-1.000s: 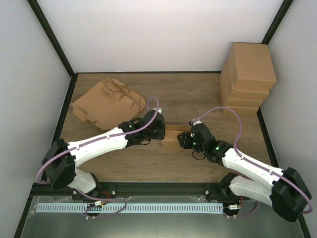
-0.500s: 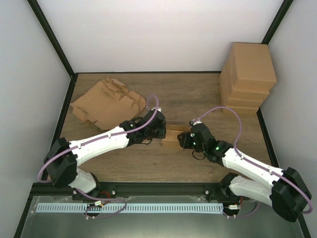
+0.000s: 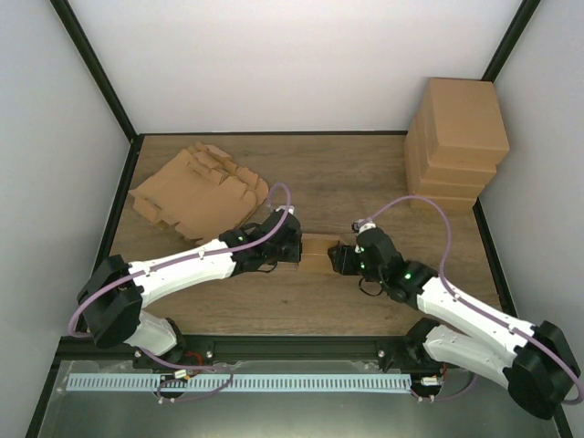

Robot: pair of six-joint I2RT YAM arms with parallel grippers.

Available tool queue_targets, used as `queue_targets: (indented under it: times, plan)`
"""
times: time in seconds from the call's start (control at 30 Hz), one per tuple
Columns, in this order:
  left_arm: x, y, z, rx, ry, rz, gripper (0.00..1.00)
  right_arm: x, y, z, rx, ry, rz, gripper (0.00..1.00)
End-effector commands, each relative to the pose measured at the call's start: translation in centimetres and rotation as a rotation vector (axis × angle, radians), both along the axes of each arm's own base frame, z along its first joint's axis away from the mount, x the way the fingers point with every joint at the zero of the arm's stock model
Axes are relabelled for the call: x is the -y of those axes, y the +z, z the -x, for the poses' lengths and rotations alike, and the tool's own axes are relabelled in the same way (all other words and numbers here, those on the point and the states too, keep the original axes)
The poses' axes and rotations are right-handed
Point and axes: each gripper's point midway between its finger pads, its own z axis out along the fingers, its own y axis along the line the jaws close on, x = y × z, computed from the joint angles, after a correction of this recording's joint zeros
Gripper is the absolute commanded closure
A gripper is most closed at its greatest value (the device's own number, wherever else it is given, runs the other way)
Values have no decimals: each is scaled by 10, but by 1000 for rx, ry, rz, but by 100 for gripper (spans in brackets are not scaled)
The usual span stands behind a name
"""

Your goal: Fold the paper box

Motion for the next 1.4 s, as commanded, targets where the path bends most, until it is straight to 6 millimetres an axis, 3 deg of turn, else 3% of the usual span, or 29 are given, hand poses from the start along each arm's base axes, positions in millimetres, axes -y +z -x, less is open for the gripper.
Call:
queue_targets:
  times: [0.0,0.23,0.37,0.5,0.67,0.93,1.2,1.27,1.37]
  plan:
    - [-7,-14,10,-48,-17,-45,96,3,46,-3,123,30,3,40]
    - [-3,4,-1,-1,-16,-68,96,16,53,-6,162,38,127,41]
    - [-1,15,-5,30,-33,-80,96,11,49,-10,151,78,189,48]
    - [-1,22,-9,45,-30,-88,96,1,50,-7,187,161,172,48]
    - [-2,24,-11,57,-33,-105,96,5,44,-9,220,150,191,49]
    - [-3,22,-11,60,-47,-128,96,15,39,-29,239,83,301,59]
    - [-2,12,-9,47,-58,-134,96,9,30,-34,211,85,307,81]
    - [-1,8,-6,45,-68,-116,89,6,33,-32,214,96,286,87]
    - [0,8,-2,67,-74,-53,60,5,34,-28,204,112,276,94]
